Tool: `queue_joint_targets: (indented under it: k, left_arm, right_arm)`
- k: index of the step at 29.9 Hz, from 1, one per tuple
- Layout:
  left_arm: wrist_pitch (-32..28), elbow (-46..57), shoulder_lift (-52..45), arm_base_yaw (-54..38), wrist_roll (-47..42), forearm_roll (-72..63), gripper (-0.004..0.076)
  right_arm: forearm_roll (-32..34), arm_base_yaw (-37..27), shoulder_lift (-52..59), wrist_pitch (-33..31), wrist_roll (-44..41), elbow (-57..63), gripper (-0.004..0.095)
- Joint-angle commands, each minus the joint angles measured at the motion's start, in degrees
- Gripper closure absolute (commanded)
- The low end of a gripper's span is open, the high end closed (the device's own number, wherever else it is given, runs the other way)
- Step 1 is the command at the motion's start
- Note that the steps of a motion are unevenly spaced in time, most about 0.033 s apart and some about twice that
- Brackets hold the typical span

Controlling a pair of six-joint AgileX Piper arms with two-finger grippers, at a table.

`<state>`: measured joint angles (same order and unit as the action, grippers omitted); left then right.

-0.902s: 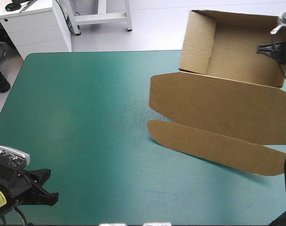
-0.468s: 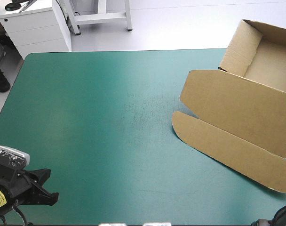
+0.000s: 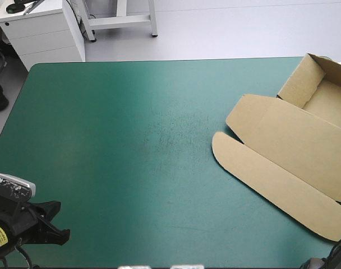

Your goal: Fold the box

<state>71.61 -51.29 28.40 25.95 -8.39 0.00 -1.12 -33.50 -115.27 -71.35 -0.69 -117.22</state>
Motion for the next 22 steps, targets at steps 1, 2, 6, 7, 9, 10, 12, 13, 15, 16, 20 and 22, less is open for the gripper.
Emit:
queue_joint_targets:
  k: [1,2,6,7,9,10,12,13,15,16,20,22]
  left_arm:
    - [-0.6,-1.3,0.5,0.3,0.0,-1.1,0.0734]
    - [-0.6,-1.3,0.5,0.3,0.0,-1.4,0.0733]
    - [-0.6,-1.3,0.5,0.3,0.0,-1.5,0.0734]
    - [-0.6,-1.3,0.5,0.3,0.0,-1.5,0.0734]
    - [-0.6,-1.3,0.5,0.3,0.0,-1.5,0.0734]
    - [-0.6,-1.3,0.5,0.3,0.0,-1.5,0.0734]
    - [-0.6,-1.3,0.5,0.3,0.0,-1.3,0.0734]
    - [-0.7,-1.3,0.5,0.3,0.0,-1.0,0.0734]
    - [-0.7,-1.3,0.5,0.3,0.0,-0.4,0.0734]
    - [-0.7,-1.3,0.5,0.3,0.0,0.0,0.0734]
    - [-1.6,-1.3,0.5,0.3,0.0,0.0,0.0734]
    - [-3.1,-1.3,0.5,0.3,0.1,0.3,0.0734]
  right_arm:
    - [-0.4,-0.5,3.4,-0.5,0.7,-1.7,0.0204]
    - [-0.1,-0.5,3.4,-0.5,0.7,-1.7,0.0144]
    - [0.5,-0.5,4.7,-0.5,0.7,-1.7,0.0096]
    - [0.5,-0.5,5.3,-0.5,0.7,-1.7,0.0096]
    - [0.5,-0.5,7.3,-0.5,0.7,-1.7,0.0113]
    - [0.5,-0.5,8.4,-0.5,0.7,-1.7,0.0136]
    - [-0.7,-0.5,11.4,-0.5,0.7,-1.7,0.0217]
    - [-1.6,-0.5,13.1,-0.5,0.7,-1.7,0.0263]
    - [-4.3,-0.5,16.8,-0.5,1.1,-1.7,0.0409]
    - [-6.1,-0.5,18.4,-0.5,1.2,-1.7,0.0476]
    - [-14.6,0.1,26.1,-0.5,4.4,-1.7,0.0831]
    - [-17.5,1.3,29.6,-0.5,6.0,-1.7,0.0917]
